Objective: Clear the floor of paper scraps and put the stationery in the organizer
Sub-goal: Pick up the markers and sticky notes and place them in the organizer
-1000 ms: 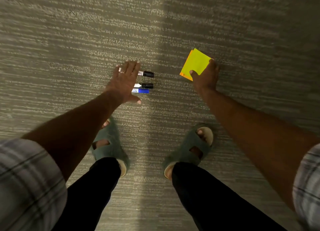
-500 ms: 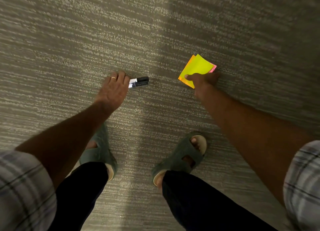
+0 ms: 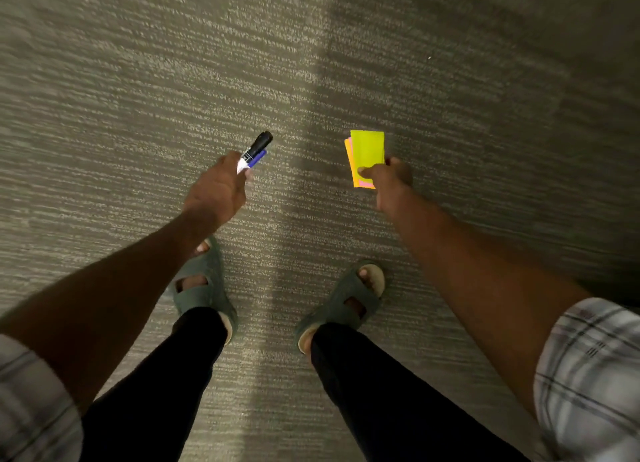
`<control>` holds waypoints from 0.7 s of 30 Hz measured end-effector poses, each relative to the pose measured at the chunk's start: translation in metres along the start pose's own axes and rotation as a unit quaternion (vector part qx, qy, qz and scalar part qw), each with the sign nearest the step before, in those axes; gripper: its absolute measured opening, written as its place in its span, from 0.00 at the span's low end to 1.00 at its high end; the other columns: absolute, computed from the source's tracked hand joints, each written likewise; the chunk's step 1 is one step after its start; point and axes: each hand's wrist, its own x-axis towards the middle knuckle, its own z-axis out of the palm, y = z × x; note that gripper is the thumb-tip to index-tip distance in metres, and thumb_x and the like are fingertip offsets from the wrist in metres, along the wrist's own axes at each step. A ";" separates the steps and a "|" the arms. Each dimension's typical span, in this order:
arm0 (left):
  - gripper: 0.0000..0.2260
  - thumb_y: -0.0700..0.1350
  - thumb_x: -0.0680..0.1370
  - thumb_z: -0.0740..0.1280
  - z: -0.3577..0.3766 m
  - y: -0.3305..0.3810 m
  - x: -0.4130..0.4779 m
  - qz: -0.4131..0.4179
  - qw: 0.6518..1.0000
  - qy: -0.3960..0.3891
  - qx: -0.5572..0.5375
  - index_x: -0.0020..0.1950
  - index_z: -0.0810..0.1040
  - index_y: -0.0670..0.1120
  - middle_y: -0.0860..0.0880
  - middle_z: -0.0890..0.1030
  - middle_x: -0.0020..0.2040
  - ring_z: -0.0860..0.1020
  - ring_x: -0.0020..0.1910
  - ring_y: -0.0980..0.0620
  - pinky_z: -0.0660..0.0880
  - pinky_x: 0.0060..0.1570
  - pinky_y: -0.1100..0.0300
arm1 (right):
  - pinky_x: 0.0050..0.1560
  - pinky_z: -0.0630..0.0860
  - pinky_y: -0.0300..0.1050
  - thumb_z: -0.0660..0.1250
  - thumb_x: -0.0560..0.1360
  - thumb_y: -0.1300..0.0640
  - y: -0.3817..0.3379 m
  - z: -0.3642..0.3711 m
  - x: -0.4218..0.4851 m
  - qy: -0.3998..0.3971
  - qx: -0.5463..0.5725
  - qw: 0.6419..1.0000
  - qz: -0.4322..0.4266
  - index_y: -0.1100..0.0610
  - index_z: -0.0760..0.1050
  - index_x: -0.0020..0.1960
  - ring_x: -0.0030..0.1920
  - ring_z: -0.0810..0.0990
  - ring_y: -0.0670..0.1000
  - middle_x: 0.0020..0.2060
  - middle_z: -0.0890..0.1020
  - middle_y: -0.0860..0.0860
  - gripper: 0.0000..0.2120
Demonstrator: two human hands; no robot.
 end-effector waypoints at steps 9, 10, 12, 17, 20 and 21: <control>0.15 0.50 0.85 0.57 -0.128 0.113 -0.064 0.039 0.981 0.129 -0.142 0.68 0.70 0.45 0.49 0.76 0.48 0.74 0.39 0.59 0.68 0.34 0.67 | 0.35 0.74 0.38 0.77 0.67 0.65 -0.090 -0.081 -0.154 0.010 0.119 0.992 -0.042 0.61 0.75 0.59 0.44 0.79 0.52 0.45 0.81 0.52 0.22; 0.15 0.50 0.85 0.57 -0.142 0.127 -0.071 0.040 0.978 0.132 -0.154 0.69 0.70 0.46 0.50 0.75 0.50 0.74 0.39 0.58 0.68 0.34 0.68 | 0.30 0.73 0.36 0.77 0.68 0.66 -0.101 -0.092 -0.172 0.000 0.150 0.988 -0.040 0.61 0.75 0.59 0.41 0.79 0.50 0.43 0.81 0.50 0.21; 0.14 0.49 0.85 0.58 -0.169 0.154 -0.082 0.043 0.974 0.133 -0.178 0.68 0.71 0.46 0.48 0.76 0.51 0.76 0.40 0.53 0.72 0.36 0.63 | 0.25 0.72 0.33 0.75 0.68 0.68 -0.121 -0.115 -0.208 -0.021 0.198 0.979 -0.034 0.61 0.75 0.60 0.36 0.77 0.44 0.40 0.80 0.48 0.22; 0.08 0.45 0.83 0.61 -0.236 0.224 -0.105 0.013 0.965 0.148 -0.218 0.56 0.75 0.41 0.38 0.79 0.47 0.78 0.44 0.40 0.74 0.44 0.49 | 0.36 0.77 0.37 0.73 0.70 0.71 -0.160 -0.185 -0.287 -0.037 0.234 0.969 -0.066 0.61 0.76 0.62 0.42 0.80 0.50 0.49 0.83 0.54 0.22; 0.05 0.47 0.81 0.61 -0.276 0.275 -0.125 0.004 0.960 0.162 -0.230 0.50 0.75 0.47 0.37 0.81 0.44 0.80 0.42 0.37 0.77 0.44 0.42 | 0.34 0.73 0.37 0.73 0.71 0.69 -0.176 -0.231 -0.329 -0.045 0.217 0.972 -0.078 0.59 0.77 0.63 0.38 0.78 0.46 0.43 0.82 0.50 0.21; 0.07 0.50 0.79 0.61 -0.288 0.291 -0.132 0.006 0.957 0.170 -0.234 0.47 0.74 0.48 0.37 0.81 0.42 0.80 0.40 0.37 0.77 0.42 0.42 | 0.34 0.73 0.36 0.73 0.71 0.68 -0.180 -0.246 -0.342 -0.047 0.210 0.973 -0.080 0.58 0.77 0.62 0.37 0.77 0.45 0.41 0.81 0.48 0.21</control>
